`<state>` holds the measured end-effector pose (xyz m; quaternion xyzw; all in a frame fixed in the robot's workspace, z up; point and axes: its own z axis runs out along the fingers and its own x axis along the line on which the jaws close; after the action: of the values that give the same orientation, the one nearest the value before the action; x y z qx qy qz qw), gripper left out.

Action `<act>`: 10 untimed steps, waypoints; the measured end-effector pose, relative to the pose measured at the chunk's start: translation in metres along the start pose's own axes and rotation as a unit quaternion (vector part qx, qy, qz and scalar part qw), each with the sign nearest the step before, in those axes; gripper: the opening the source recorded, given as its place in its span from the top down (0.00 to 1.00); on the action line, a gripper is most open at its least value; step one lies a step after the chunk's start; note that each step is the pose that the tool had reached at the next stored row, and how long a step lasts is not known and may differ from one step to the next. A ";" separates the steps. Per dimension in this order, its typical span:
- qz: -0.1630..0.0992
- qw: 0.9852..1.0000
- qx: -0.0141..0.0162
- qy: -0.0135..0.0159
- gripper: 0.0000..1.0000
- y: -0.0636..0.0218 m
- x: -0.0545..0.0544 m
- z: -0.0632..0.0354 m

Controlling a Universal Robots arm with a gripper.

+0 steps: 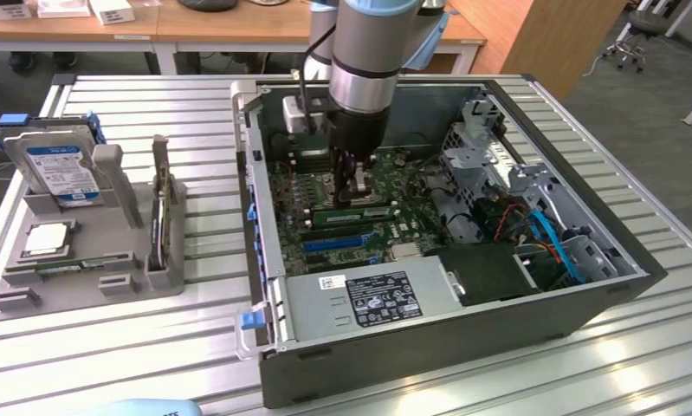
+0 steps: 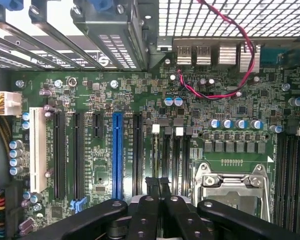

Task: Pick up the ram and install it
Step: 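Press down the ram until it locks into place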

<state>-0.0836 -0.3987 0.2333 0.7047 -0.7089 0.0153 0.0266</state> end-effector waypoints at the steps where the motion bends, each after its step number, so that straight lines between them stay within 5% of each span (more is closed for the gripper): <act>1: 0.000 1.000 0.000 0.000 0.90 0.0000 0.000 0.0004; 10: 0.000 1.000 0.000 0.000 0.90 0.0000 0.000 0.0028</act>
<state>-0.0836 -0.3987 0.2305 0.7047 -0.7089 0.0154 0.0265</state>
